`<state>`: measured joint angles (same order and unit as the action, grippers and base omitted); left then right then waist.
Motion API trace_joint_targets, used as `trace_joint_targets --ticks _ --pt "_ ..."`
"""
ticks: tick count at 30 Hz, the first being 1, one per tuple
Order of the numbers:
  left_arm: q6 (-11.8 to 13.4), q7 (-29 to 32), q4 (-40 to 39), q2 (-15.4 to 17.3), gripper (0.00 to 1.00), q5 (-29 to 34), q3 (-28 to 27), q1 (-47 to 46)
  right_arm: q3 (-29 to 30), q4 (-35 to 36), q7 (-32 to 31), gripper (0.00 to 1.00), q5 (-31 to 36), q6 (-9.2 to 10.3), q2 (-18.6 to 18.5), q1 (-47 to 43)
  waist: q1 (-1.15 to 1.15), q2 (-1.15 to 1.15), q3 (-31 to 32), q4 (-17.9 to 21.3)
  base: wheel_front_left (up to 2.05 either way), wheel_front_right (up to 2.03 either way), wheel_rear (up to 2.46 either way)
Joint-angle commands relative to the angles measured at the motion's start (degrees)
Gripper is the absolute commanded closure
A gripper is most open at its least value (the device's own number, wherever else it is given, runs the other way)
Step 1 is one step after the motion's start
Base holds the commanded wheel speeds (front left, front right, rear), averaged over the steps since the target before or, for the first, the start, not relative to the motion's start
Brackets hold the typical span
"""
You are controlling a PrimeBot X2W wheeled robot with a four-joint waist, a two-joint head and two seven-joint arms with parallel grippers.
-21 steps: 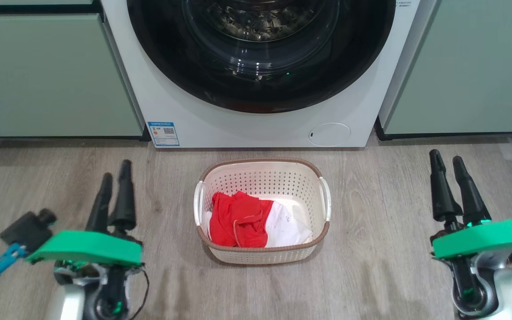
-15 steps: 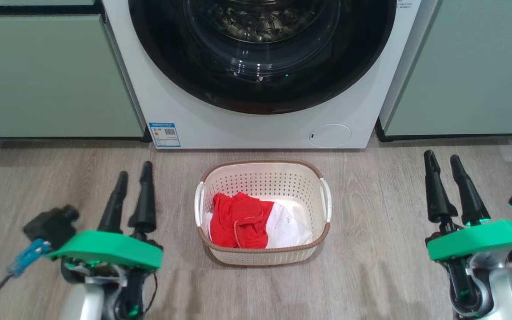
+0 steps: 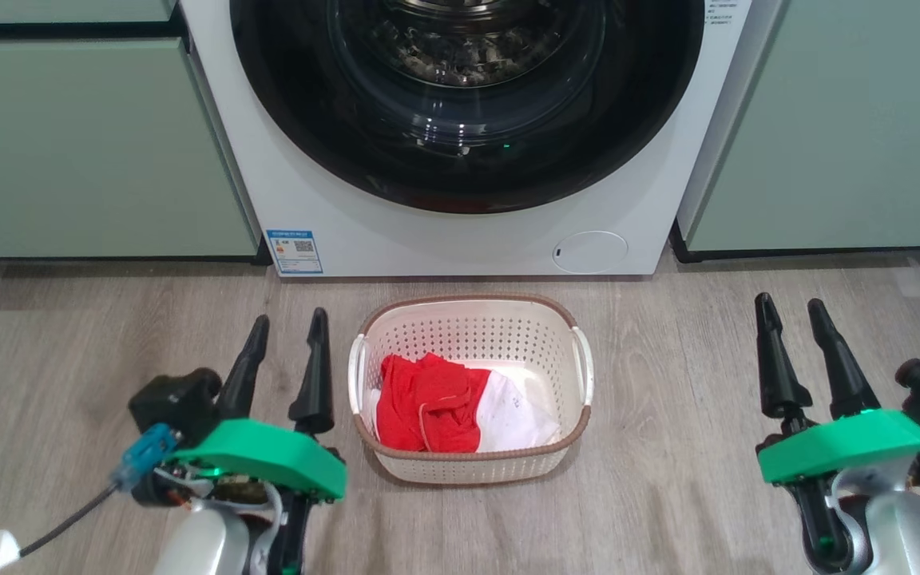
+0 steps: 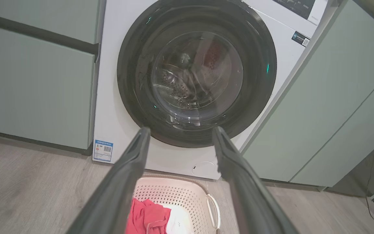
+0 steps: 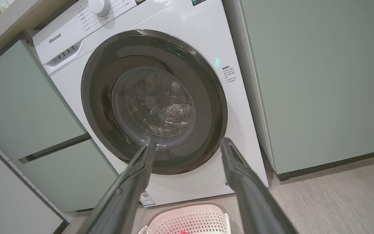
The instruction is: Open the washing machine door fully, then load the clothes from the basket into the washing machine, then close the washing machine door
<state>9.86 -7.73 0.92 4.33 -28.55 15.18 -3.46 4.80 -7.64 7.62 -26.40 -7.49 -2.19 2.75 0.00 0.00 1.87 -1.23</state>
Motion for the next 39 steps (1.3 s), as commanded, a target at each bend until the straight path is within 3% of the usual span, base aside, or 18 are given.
trace_joint_targets --ticks 1,7,17,33,39 --pt "0.57 -0.78 -2.27 0.7 0.0 1.47 -0.66 -3.43 -0.97 1.99 0.84 0.0 1.51 0.0 -0.43 2.32 0.0 0.0 -0.02 0.03 0.0 0.0 0.0" --pt "2.74 -1.79 -3.04 0.65 0.0 4.13 0.21 -3.83 -0.87 2.06 1.85 0.0 4.74 0.0 -0.46 2.59 0.0 0.0 -0.15 0.15 0.0 0.0 0.0" --pt "4.15 -3.46 -4.08 0.3 0.0 10.32 0.62 -3.98 -0.91 2.5 3.54 0.0 11.17 0.0 -0.53 3.11 0.0 0.0 -0.12 0.31 0.0 0.0 0.0" --pt "-0.15 -6.14 2.84 -1.36 0.0 17.96 0.21 -2.24 -0.34 -3.8 6.24 0.0 18.31 0.0 -0.64 2.82 0.0 0.0 1.12 0.04 0.0 0.0 0.0" --pt "-0.38 -6.98 5.36 -1.43 0.0 21.09 0.46 -2.19 -0.49 -8.26 7.09 0.0 22.26 0.0 -0.68 3.11 0.0 0.0 1.42 0.03 0.0 0.0 0.0"
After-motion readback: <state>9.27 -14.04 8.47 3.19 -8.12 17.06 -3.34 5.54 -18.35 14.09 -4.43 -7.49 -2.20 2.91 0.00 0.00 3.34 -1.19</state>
